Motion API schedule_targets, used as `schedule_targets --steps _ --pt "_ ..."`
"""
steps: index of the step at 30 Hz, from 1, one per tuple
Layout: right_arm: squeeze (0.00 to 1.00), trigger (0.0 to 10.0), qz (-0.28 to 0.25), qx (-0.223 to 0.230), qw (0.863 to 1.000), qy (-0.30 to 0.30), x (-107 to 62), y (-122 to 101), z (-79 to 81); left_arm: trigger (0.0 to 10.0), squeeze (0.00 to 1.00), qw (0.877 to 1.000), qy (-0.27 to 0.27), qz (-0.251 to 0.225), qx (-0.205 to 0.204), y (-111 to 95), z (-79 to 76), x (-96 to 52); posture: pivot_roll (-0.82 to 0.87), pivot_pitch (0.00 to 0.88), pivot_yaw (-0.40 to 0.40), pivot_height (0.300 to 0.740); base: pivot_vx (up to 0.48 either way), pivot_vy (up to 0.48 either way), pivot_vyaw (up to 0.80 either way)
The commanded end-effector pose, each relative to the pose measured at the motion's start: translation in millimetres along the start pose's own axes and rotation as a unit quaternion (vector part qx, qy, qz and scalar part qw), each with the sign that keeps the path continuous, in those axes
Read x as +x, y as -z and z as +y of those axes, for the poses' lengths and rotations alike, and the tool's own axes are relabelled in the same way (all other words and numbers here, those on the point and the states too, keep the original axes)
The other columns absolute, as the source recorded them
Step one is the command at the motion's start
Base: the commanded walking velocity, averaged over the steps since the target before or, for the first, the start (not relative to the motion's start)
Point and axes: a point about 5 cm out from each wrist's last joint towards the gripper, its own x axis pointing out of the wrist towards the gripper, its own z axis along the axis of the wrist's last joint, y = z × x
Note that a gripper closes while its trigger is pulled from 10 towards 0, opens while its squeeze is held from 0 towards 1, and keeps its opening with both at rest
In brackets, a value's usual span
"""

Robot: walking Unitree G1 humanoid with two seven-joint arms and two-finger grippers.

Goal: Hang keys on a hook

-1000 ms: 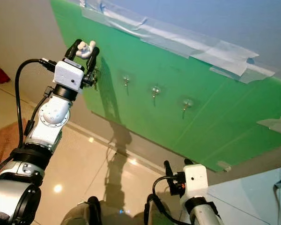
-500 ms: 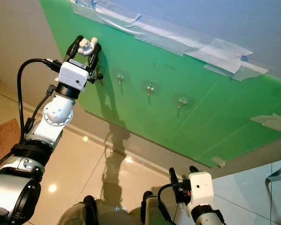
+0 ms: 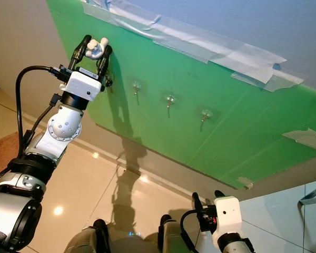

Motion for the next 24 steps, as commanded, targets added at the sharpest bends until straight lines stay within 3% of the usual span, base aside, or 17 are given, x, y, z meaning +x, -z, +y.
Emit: schedule_targets --steps 1,24 --pt "0.00 10.0 0.010 0.005 1.000 0.004 -4.4 6 -4.1 0.0 0.00 1.000 -0.003 -0.006 0.003 -2 0.6 0.6 -0.38 0.231 -0.059 0.740 0.000 0.000 0.00" --pt "0.00 10.0 0.001 0.005 1.000 -0.015 -2.6 -4 3.6 0.0 0.00 0.999 -0.023 0.001 0.025 3 13.9 -5.5 -0.35 0.242 -0.073 0.740 0.000 0.000 0.00"
